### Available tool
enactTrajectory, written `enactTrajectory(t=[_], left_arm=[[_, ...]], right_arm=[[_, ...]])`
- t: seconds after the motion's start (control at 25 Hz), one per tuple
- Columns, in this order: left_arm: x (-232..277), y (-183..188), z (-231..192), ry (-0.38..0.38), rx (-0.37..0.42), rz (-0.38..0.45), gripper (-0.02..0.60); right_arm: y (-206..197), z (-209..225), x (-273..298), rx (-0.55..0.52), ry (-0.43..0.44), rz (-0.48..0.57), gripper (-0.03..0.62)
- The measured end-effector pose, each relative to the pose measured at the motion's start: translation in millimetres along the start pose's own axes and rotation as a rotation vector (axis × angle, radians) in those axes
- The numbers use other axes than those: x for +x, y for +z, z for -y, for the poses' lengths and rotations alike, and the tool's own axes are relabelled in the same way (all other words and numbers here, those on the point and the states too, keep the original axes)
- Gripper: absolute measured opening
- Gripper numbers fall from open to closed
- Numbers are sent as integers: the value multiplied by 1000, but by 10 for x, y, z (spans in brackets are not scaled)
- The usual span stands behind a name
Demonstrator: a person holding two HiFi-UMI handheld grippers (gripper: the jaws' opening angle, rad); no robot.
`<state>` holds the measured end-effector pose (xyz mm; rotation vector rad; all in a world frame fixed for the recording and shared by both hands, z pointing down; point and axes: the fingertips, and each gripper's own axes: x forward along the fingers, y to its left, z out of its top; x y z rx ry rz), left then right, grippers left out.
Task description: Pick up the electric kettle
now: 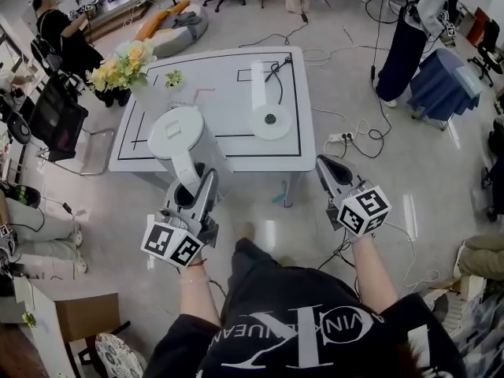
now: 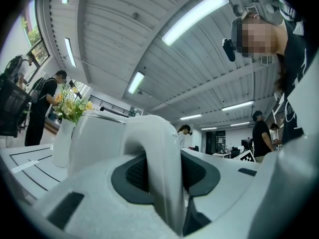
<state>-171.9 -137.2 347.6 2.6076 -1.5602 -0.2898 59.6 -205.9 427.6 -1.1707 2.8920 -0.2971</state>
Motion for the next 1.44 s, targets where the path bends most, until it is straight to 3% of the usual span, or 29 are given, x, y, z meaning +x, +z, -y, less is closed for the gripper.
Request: enactTrajectory(t=[1.44], left_arm=[[13, 55, 52, 11, -2, 10, 124]], right_arm=[[9, 86, -85, 20, -2, 15, -3]])
